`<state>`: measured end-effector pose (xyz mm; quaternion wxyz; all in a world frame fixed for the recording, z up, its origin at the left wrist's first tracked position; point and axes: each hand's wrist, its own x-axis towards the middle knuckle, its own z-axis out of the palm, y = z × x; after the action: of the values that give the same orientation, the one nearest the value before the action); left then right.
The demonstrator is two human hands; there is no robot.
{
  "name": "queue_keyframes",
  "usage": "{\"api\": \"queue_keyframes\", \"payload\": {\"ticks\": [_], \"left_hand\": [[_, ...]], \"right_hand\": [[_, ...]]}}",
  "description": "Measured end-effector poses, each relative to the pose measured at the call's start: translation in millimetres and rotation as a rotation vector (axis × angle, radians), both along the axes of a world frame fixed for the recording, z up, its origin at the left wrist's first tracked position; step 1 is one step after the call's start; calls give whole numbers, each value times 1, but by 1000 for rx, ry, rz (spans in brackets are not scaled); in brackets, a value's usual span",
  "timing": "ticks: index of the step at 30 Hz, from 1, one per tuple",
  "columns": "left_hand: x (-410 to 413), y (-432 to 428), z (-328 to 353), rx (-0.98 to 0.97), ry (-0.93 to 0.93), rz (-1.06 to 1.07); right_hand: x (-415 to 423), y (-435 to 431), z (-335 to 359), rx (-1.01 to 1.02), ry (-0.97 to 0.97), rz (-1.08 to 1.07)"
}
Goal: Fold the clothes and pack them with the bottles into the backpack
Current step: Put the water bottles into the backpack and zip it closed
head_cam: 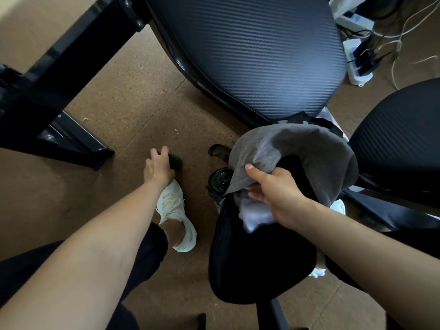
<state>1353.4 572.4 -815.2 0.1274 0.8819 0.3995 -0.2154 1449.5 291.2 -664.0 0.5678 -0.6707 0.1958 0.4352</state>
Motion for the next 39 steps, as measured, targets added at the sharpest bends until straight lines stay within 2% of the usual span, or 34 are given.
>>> {"api": "queue_keyframes", "payload": {"ticks": [6,9,10,12,14,16,20,25,28,31,35,39], "left_hand": [[12,-21,69,33,-113,-61],[22,-33,119,23,-199,-93],[24,-38,137,19,-221,-122],[26,-52,173,6,-244,-181],[24,-70,209,-9,-288,-218],[19,-93,241,-39,-358,-241],[4,-150,285,-310,-552,-258],[17,-227,292,-568,-690,-379],[28,-258,280,-731,-741,-319],[40,-281,253,-884,-737,-111],[44,-314,208,-933,-535,288],[42,-334,173,-900,-339,468]], "right_hand": [[3,-4,6,-20,-14,96],[2,-14,17,-58,-47,262],[2,-19,21,-100,-119,392],[3,-31,29,-279,-386,751],[-3,-42,41,-418,-624,919],[-13,-53,57,-354,-757,866],[-34,-76,86,-36,-757,675],[-37,-115,103,118,-798,413],[-25,-147,103,36,-791,285],[-12,-179,99,-138,-775,169],[1,-208,93,-348,-720,92],[10,-211,81,-421,-708,155]]}}
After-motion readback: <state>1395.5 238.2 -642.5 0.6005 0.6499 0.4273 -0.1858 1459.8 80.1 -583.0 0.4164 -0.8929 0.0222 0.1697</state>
